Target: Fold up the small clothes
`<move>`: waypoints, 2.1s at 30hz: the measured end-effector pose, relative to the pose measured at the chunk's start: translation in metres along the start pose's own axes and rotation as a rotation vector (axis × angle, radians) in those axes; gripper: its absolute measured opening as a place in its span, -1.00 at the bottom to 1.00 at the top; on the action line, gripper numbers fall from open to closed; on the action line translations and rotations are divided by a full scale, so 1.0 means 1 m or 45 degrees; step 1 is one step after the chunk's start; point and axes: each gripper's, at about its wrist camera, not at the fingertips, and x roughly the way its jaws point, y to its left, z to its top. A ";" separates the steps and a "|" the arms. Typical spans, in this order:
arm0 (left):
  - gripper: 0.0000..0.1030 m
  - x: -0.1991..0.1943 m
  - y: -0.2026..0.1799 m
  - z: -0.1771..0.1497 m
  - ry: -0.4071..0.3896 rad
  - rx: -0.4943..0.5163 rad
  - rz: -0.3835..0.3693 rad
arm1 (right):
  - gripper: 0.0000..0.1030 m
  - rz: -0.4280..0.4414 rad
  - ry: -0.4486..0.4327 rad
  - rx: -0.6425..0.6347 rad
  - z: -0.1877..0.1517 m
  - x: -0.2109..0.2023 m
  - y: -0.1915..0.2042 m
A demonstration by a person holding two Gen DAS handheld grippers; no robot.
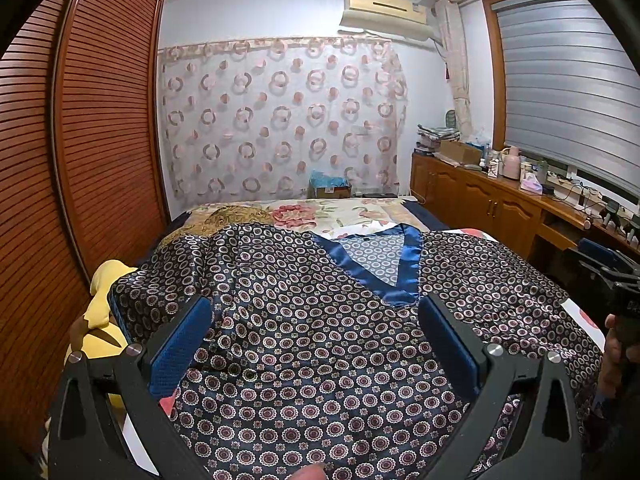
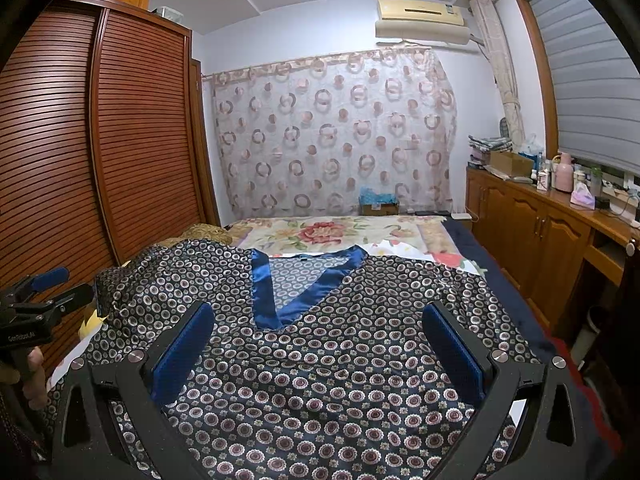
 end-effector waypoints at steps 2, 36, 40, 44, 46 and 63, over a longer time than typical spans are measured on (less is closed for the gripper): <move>1.00 -0.001 0.000 0.001 0.000 0.002 0.000 | 1.00 -0.001 0.000 0.000 0.000 0.000 0.000; 1.00 -0.005 -0.005 0.005 0.004 0.006 -0.005 | 1.00 -0.001 -0.001 0.001 0.000 -0.001 0.000; 1.00 -0.005 -0.005 0.005 0.003 0.006 -0.006 | 1.00 0.000 0.001 0.003 0.000 0.000 -0.001; 1.00 -0.002 0.001 0.002 0.029 -0.006 -0.031 | 1.00 0.006 0.003 0.002 -0.001 0.001 -0.002; 1.00 0.005 0.012 -0.003 0.058 -0.017 -0.032 | 1.00 0.025 0.023 -0.008 -0.002 0.007 -0.002; 0.93 0.036 0.116 -0.027 0.225 -0.109 0.016 | 1.00 0.155 0.144 -0.112 0.003 0.047 0.007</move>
